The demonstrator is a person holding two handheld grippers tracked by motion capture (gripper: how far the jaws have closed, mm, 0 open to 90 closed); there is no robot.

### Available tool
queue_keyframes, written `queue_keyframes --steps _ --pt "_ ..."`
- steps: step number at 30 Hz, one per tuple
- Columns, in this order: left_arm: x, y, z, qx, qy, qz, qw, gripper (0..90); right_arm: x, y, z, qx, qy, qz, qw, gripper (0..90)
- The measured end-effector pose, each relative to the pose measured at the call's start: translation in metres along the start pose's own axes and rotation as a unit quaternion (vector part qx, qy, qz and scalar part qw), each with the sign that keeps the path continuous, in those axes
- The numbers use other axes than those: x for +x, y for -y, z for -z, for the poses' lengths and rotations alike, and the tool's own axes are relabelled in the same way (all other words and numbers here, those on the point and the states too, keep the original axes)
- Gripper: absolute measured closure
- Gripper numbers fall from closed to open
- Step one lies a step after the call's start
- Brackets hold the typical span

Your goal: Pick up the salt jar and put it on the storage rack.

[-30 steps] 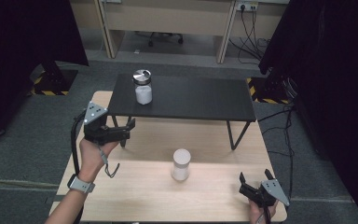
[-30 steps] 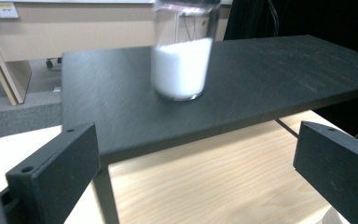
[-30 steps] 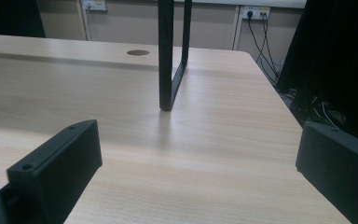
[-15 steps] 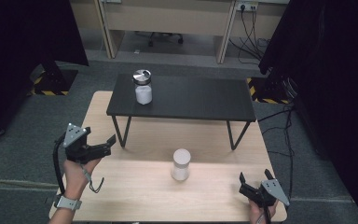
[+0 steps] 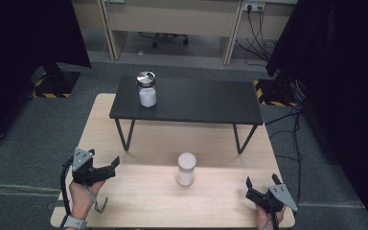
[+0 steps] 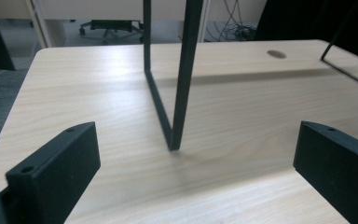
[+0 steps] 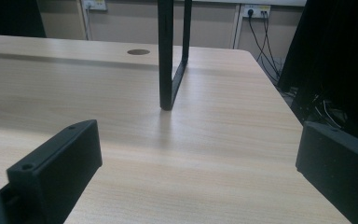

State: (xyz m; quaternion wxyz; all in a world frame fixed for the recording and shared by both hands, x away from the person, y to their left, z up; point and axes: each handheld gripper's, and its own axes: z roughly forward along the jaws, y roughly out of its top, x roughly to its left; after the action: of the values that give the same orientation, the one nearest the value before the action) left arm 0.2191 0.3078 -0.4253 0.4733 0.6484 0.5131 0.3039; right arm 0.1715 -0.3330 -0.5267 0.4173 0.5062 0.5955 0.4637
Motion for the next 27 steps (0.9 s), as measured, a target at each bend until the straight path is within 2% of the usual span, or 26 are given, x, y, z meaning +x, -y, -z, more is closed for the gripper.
queue_keyframes --steps 3,8,12,18,24,27 --pt "0.000 0.011 -0.002 0.007 -0.004 -0.006 1.0000 0.0 0.000 0.000 0.000 0.000 0.000 0.001 1.0000 0.3" --pt "0.004 0.026 -0.004 0.016 -0.007 -0.004 0.9998 0.0 0.000 0.000 0.000 0.000 0.000 0.002 1.0000 0.3" --pt "0.005 0.034 -0.005 0.023 -0.020 -0.008 0.9995 0.0 0.000 0.000 0.000 0.001 -0.001 0.005 1.0000 0.3" --pt "0.010 0.047 -0.004 0.031 -0.036 0.007 0.9989 0.0 0.001 0.000 0.000 0.002 -0.001 0.006 1.0000 0.3" --pt "0.013 0.059 -0.004 0.041 -0.041 0.017 0.9982 0.0 0.001 -0.001 0.000 0.002 -0.001 0.008 1.0000 0.3" --pt "0.014 0.062 -0.004 0.039 -0.043 0.029 0.9979 0.0 0.002 -0.001 0.000 0.003 0.000 0.009 1.0000 0.3"
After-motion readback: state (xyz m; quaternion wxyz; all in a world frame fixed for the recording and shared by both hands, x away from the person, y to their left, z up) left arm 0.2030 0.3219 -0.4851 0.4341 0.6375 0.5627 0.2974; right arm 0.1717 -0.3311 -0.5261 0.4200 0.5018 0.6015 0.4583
